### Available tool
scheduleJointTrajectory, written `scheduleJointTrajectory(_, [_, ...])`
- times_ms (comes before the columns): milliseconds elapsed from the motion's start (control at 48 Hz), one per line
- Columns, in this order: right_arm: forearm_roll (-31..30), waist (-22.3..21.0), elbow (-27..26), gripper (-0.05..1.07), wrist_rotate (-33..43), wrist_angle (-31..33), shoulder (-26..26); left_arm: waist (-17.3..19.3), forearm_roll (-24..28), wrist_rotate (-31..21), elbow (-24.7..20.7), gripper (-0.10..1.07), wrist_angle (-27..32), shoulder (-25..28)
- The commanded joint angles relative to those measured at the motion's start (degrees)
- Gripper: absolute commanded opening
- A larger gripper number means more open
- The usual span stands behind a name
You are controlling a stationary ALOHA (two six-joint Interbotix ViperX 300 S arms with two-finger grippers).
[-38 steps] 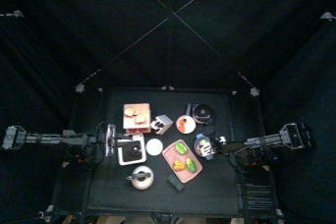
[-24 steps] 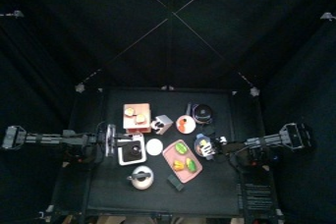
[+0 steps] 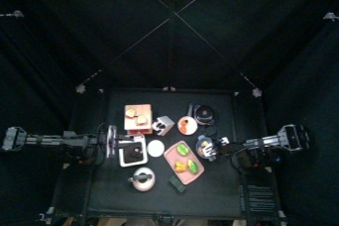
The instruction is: Grab egg sushi
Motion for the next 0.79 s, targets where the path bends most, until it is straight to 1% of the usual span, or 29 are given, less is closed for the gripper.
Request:
scheduleJointTrajectory(0, [-0.3,-0.4,-0.5,0.95,0.3,0.1,-0.1,0.1,0.0,0.0,-0.9,0.6,-0.4,0.1])
scheduleJointTrajectory(333, [0.0,-0.4,-0.7,0.81,0.4,-0.7,0.6,0.1,0.0,0.0,-0.8,0.6,-0.5,0.1])
scheduleJointTrajectory(500, [0.0,-0.4,-0.5,0.8,0.4,-2.2,1.1,0.2,0.0,0.0,-0.8,0.6,-0.4,0.1])
scheduleJointTrajectory(771, [-0.2,-0.8,-0.5,0.79,0.3,-2.2,2.3,0.1,0.0,0.0,-0.8,0.6,-0.4,0.1])
